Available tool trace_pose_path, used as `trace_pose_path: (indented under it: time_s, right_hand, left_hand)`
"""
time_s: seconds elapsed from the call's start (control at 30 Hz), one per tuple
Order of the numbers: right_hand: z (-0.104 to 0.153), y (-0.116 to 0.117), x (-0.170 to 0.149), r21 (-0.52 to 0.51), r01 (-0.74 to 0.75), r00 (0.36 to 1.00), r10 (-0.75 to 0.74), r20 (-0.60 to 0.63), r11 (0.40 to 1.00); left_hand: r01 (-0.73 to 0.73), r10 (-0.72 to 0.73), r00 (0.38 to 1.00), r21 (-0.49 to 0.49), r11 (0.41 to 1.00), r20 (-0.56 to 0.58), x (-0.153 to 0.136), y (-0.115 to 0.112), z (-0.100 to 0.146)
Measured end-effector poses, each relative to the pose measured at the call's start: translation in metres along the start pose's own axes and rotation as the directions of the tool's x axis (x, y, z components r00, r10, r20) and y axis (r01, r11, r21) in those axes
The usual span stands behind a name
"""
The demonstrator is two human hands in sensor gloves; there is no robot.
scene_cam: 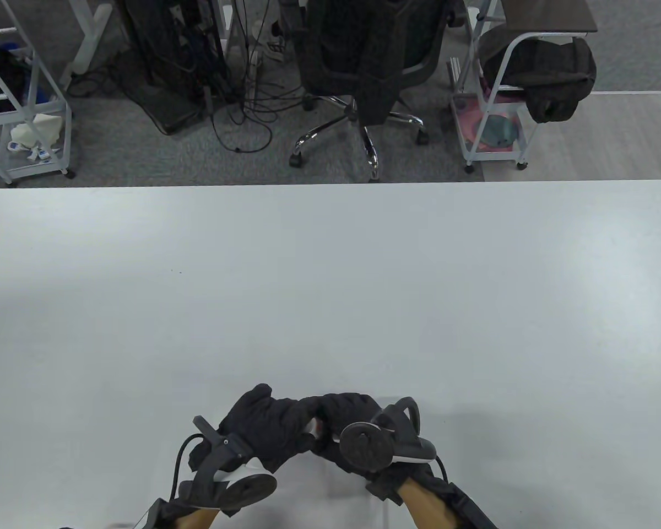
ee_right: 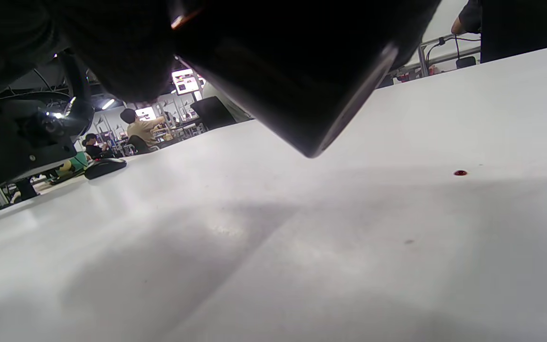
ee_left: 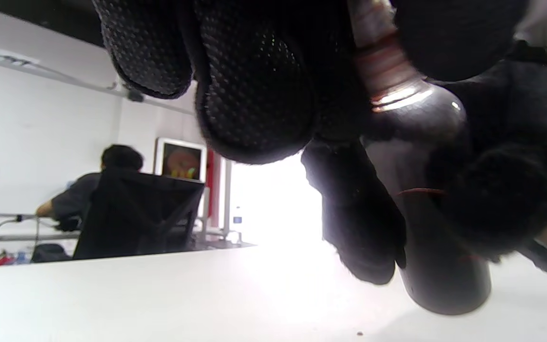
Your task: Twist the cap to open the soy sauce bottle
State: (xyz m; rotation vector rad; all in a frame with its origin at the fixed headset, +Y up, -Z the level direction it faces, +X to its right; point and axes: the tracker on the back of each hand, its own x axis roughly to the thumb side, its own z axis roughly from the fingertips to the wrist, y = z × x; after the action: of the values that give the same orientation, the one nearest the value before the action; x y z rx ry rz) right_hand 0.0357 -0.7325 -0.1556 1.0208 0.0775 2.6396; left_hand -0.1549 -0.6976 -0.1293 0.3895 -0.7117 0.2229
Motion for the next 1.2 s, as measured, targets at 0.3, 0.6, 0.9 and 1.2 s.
trace_pose_path:
  time_s: [0.3,0.6,0.9,1.2]
  right_hand:
    - [0.000,-0.001,-0.004,-0.021,0.028,0.999,-0.029,-0.014,0.999]
    - [0.001,0.000,-0.003,-0.010,0.016,1.000,-0.016,-0.005,1.000]
    - [0.000,0.002,-0.005,-0.003,0.017,1.000,-0.017,-0.017,1.000]
    - [0.000,0.002,-0.004,0.007,0.014,1.000,-0.014,-0.014,1.000]
  left_hand:
    - [-0.072,0.071,0.996,0.014,0.997,0.054,-0.005,0.005,0.003]
    - [-0.013,0.013,1.000,-0.016,1.000,0.008,-0.004,0.005,0.000]
    - [-0.064,0.065,0.996,-0.010,0.998,0.065,-0.002,0.009,0.002]
    - [0.118,-0.114,0.989,-0.040,0.992,0.099,0.007,0.009,0.001]
